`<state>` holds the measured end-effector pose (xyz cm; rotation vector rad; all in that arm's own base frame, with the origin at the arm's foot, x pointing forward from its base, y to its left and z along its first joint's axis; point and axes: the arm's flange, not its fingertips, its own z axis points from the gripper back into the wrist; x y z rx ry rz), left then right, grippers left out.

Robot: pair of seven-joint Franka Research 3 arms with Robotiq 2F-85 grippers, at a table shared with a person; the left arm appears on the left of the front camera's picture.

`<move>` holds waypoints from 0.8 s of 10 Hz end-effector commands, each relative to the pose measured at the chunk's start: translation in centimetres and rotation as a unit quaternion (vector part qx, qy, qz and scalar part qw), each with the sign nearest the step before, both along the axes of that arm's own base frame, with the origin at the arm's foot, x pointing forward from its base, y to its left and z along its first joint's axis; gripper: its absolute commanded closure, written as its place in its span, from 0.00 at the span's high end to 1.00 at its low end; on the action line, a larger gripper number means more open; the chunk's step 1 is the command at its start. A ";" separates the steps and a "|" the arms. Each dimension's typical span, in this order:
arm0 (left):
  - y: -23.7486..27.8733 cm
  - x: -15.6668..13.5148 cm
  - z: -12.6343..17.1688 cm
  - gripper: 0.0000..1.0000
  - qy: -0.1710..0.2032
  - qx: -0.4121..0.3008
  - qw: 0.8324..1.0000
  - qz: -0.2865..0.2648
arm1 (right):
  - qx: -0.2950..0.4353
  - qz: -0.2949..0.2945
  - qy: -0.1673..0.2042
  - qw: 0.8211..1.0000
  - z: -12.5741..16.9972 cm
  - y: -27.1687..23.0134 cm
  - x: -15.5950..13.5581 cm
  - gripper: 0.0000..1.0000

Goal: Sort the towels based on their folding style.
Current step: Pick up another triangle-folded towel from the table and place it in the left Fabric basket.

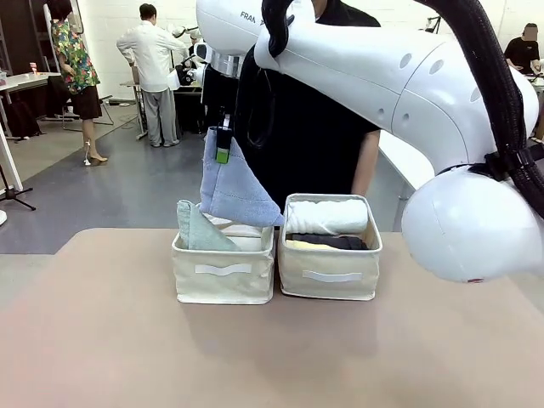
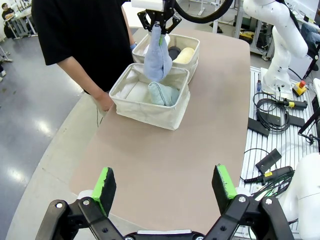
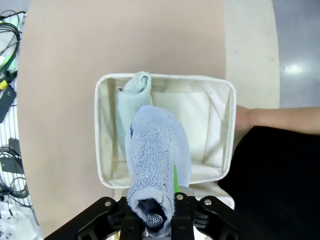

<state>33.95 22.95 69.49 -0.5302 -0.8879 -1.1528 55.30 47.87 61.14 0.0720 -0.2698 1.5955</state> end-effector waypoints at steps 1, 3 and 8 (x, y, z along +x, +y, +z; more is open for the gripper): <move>0.0 -0.2 0.1 1.00 -0.007 -0.005 1.000 -0.001 | 0.039 -0.011 -0.018 0.999 1.1 0.3 -0.7 0.18; 0.0 -0.2 0.1 1.00 -0.007 -0.005 1.000 -0.001 | 0.086 -0.038 -0.047 0.994 2.1 0.8 -0.6 0.18; 0.0 -0.2 0.1 1.00 -0.007 -0.005 1.000 -0.001 | 0.124 -0.068 -0.048 0.989 -0.3 1.3 1.9 0.18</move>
